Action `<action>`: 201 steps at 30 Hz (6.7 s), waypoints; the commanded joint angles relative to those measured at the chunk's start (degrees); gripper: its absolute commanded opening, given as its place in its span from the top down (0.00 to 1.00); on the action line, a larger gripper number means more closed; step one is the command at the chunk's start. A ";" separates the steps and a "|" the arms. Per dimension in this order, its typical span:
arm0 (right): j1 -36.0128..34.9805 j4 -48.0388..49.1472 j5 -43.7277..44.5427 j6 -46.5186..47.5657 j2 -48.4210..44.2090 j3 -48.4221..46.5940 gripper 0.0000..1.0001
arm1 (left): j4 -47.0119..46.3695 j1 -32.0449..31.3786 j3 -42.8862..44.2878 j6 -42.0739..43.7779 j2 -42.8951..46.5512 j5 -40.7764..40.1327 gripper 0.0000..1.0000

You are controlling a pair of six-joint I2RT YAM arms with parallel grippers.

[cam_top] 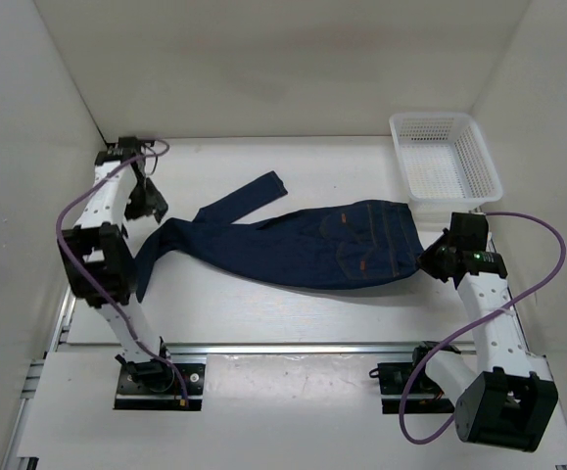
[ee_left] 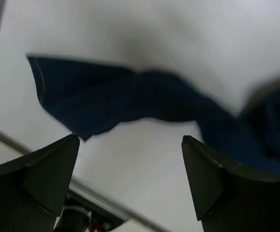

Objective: Fold and stack the trousers
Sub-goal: Flatten the trousers out

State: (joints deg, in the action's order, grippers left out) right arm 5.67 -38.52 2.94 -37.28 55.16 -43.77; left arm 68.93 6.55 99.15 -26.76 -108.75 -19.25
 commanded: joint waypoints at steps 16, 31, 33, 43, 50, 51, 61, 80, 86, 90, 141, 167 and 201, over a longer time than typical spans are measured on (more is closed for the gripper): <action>0.39 3.45 -3.38 0.71 1.27 -0.53 0.99 | -9.86 -0.22 -24.18 -6.55 3.64 -2.63 0.08; 0.39 3.45 -3.38 0.71 0.74 -0.53 0.99 | -4.25 0.31 -22.96 -9.54 5.65 -11.34 0.90; 0.39 3.45 -3.38 0.71 0.74 -0.53 0.99 | -3.62 0.84 -20.76 -10.06 6.18 -13.09 0.90; 0.39 2.93 -3.38 1.33 -0.31 -1.06 0.99 | -6.41 -4.69 -18.81 -6.91 12.41 -12.48 0.55; 0.39 2.93 -3.91 1.33 -0.31 -0.44 0.99 | -14.16 -8.66 -24.45 -2.50 14.54 -6.59 0.04; 0.39 2.93 -3.91 1.33 -0.31 -0.44 0.99 | -14.17 -8.66 -24.45 -2.50 12.44 -7.73 0.08; 0.39 3.45 -4.43 1.33 0.22 -0.44 0.99 | -14.87 -9.71 -19.62 -3.73 1.62 -14.06 0.17; 0.39 2.93 -3.38 1.85 0.22 -0.97 0.99 | -18.48 -5.15 -16.98 3.91 0.02 -11.69 0.60; 0.39 2.93 -3.90 1.86 0.22 -0.97 0.99 | -17.87 -3.47 -19.61 3.38 3.80 -11.17 0.90; 0.39 1.35 -3.91 1.86 -0.39 -2.81 1.00 | -10.69 -3.47 -19.00 -0.91 11.87 -10.64 0.90; 0.39 -1.56 -2.68 1.86 -4.71 -5.27 0.99 | -6.78 15.07 -32.53 -14.22 27.71 8.93 0.03; -0.13 -1.56 -3.29 1.33 -5.23 -4.75 0.99 | -6.35 -12.26 -26.20 1.90 13.46 11.07 0.14; -0.66 -2.08 -3.82 1.33 -7.43 -3.69 0.99 | -6.17 -20.19 -49.41 -40.55 41.51 11.35 0.18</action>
State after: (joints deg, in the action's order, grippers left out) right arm 5.23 -41.82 -0.14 -36.45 49.04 -47.92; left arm 64.97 -16.38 49.10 -59.81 -71.50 -4.51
